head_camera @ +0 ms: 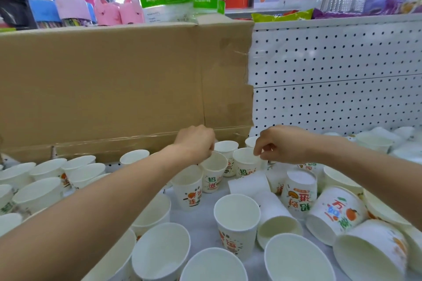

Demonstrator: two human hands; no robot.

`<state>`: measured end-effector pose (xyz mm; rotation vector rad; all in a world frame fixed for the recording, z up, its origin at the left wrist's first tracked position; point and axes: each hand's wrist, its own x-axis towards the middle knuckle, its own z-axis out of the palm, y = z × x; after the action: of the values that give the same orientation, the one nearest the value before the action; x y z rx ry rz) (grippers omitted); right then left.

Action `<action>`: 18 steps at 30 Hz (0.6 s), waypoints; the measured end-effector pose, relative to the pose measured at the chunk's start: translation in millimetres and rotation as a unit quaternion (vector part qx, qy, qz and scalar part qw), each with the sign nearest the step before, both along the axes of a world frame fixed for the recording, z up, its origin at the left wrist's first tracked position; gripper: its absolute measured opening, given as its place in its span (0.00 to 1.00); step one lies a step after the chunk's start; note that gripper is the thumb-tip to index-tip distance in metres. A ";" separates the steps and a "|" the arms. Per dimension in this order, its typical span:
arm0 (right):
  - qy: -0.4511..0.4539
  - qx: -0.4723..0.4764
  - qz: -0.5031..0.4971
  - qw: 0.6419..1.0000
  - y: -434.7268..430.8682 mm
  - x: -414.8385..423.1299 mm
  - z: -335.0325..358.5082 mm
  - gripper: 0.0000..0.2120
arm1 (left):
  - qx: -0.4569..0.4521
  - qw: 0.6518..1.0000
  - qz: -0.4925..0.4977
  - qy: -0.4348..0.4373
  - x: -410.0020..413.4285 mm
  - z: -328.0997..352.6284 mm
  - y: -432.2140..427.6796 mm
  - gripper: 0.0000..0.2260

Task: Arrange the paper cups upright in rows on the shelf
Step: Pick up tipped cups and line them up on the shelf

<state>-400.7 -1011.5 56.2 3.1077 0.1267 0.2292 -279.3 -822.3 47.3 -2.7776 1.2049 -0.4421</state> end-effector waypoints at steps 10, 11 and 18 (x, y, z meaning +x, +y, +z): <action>0.159 0.074 -0.048 0.983 -11.2 -53.6 19.9 0.17 | -0.028 0.966 -0.175 0.189 -54.6 -2.2 -9.1 0.13; 0.174 0.063 -0.056 0.981 -10.3 -55.0 17.9 0.19 | -0.004 0.969 -0.171 0.179 -57.2 -7.3 -15.1 0.14; 0.166 0.006 -0.075 0.983 -16.3 -55.4 3.6 0.16 | 0.054 0.976 -0.142 0.157 -62.7 -17.6 -40.1 0.23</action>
<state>-456.1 -1027.8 59.9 3.1188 -0.1060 -0.2942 -342.0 -862.4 29.7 -2.6580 1.6496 0.0524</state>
